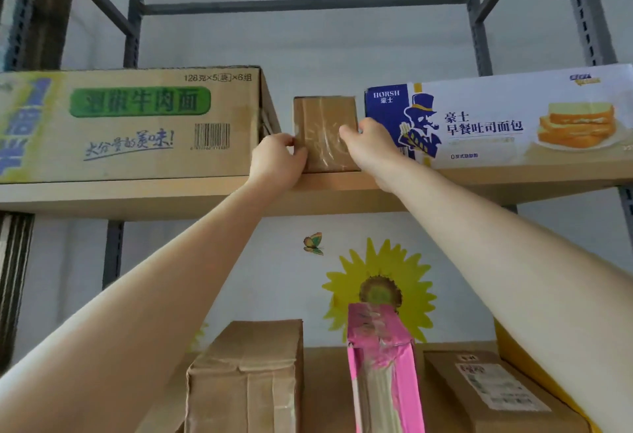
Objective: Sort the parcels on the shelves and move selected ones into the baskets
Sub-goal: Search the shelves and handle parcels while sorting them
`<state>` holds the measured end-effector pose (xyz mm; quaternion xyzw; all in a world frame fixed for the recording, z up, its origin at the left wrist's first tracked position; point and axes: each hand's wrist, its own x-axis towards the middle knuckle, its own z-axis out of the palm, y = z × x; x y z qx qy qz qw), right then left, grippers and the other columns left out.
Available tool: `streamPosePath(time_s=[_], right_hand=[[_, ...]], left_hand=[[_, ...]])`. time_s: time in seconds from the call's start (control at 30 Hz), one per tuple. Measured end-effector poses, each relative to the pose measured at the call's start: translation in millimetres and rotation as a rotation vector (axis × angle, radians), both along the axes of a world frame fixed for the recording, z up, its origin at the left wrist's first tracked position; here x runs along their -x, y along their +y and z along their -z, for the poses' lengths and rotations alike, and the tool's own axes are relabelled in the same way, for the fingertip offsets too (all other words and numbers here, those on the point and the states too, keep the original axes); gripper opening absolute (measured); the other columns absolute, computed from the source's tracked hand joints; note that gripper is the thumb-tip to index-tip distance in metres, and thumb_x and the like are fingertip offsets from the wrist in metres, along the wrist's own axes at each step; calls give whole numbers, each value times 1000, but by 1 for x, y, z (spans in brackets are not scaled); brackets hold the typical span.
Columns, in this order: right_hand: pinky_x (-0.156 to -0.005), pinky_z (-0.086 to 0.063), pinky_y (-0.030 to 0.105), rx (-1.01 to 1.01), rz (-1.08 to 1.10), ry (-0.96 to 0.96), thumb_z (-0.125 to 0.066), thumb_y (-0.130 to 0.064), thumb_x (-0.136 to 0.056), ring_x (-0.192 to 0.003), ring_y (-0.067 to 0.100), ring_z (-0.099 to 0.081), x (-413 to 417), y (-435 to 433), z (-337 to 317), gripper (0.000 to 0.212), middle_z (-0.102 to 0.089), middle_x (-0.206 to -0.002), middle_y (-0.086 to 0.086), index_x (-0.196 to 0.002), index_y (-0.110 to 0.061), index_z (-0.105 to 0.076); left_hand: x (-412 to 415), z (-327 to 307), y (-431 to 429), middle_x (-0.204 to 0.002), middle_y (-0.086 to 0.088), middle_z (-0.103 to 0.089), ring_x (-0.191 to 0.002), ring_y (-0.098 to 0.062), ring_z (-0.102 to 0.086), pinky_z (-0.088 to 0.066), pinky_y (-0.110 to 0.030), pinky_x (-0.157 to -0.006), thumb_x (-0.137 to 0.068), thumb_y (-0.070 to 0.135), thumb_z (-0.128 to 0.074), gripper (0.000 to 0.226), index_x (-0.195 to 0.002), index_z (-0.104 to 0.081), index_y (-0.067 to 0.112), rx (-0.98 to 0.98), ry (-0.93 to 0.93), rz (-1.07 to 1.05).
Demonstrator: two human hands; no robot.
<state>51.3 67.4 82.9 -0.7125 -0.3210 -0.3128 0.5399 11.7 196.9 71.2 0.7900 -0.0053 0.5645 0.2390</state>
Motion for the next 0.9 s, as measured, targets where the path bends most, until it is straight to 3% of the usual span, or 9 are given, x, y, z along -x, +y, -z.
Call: streamPosePath(time_s=[0.07, 0.2, 0.3, 0.4, 0.53, 0.6, 0.7, 0.83, 0.9], right_hand=[[-53, -27, 26, -78, 24, 46, -38, -29, -96, -75, 15, -40, 6, 2, 2, 14, -42, -81, -2, -87, -18, -40], [-51, -26, 27, -256, 74, 30, -37, -40, -95, -55, 10, -29, 31, -2, 4, 39, -28, -63, -5, -61, -23, -23], [-78, -50, 39, -263, 24, 59, -30, -64, -88, -81, 22, -60, 52, -15, -2, 58, -62, -89, 9, -93, -13, -57], [-83, -52, 47, -194, -19, 195, -32, -72, -82, -93, 33, -63, 72, -32, -6, 76, -62, -109, 11, -131, -15, -44], [-70, -57, 39, -171, -100, 241, -45, -45, -87, -77, 31, -69, 88, -48, 11, 34, -66, -91, 12, -103, -17, -55], [-61, -59, 37, -247, -171, 230, -44, -34, -89, -70, 27, -71, 88, -54, 30, 21, -68, -87, 10, -95, -18, -58], [-68, -59, 39, -364, -301, 250, -38, -24, -94, -81, 28, -71, 82, -63, 62, 32, -62, -116, 3, -125, -25, -49], [-74, -54, 32, -341, -243, 264, -41, -20, -96, -81, 18, -68, 75, -70, 112, 27, -64, -104, -1, -116, -30, -55], [-85, -49, 35, -288, -302, 370, -43, -40, -94, -85, 16, -64, 75, -73, 132, 26, -67, -97, -1, -99, -24, -62]], left_hand=[[2, 2, 0, -71, 0, -53, -75, -21, -49, -35, -26, -54, -90, 21, -51, 17, -95, -62, 8, -12, -22, 81], [14, 9, -2, -58, 4, -44, -54, -13, -41, -34, -22, -51, -88, 18, -48, 23, -95, -63, 3, 107, -98, 275], [33, 27, -7, -94, -8, -67, -85, -18, -63, -48, -20, -73, -88, 22, -51, 34, -120, -59, 16, 208, -157, 456], [51, 48, -15, -122, -14, -60, -113, -28, -56, -45, -29, -87, -88, 19, -52, 31, -117, -57, 30, 292, -201, 614], [70, 63, -20, -83, 9, -66, -85, -14, -63, -49, -30, -69, -87, 29, -55, 12, -92, -65, 33, 575, -164, 911], [73, 72, -22, -82, 9, -63, -77, -11, -60, -48, -26, -67, -87, 32, -58, 21, -106, -62, 23, 631, -163, 921], [80, 88, -24, -88, 3, -61, -75, -8, -58, -46, -22, -75, -85, 33, -63, 45, -120, -54, 7, 705, -83, 931], [91, 115, -26, -83, 13, -61, -83, -11, -55, -39, -24, -74, -87, 40, -57, 15, -97, -61, 30, 649, 86, 912], [96, 132, -29, -91, 23, -61, -97, -8, -55, -36, -28, -79, -89, 51, -48, 13, -94, -58, 46, 616, 132, 885]])
